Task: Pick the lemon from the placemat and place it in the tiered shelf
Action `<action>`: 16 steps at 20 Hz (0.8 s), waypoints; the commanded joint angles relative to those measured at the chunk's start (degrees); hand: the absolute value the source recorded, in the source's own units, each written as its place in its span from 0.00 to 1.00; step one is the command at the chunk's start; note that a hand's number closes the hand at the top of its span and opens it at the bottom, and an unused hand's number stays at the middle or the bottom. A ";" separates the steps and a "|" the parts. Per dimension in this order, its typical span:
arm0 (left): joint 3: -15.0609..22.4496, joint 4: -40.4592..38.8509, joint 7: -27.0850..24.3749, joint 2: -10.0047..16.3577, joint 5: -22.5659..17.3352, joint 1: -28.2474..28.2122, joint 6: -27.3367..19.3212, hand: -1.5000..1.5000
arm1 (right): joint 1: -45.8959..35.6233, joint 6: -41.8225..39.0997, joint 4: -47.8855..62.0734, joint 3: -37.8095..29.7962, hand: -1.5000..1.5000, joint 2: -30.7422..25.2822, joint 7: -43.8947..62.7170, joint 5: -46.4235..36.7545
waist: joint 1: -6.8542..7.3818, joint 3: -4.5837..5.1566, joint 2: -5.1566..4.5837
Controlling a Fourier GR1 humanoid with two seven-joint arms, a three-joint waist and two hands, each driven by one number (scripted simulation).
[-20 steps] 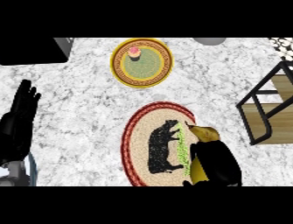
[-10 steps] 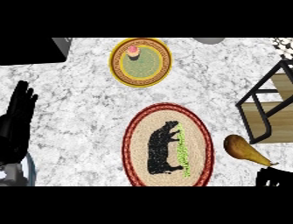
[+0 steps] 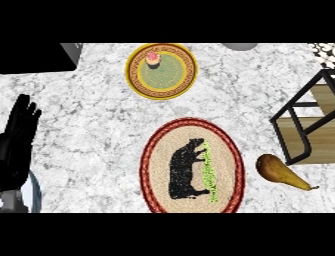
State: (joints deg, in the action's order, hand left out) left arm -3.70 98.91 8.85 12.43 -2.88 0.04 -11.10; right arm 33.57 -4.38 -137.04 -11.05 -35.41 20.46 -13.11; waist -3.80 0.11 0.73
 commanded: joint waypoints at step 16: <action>1.03 -2.04 2.95 -1.71 1.79 7.26 0.48 0.50 | -15.89 -10.40 12.57 -31.84 1.00 -6.38 10.61 19.91 | 4.06 -0.11 -0.83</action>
State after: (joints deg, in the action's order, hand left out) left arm -2.89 96.60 8.75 11.12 -1.76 3.93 -9.80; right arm 23.53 -16.02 -126.08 -46.52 -41.43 27.00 9.21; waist -0.41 0.01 0.09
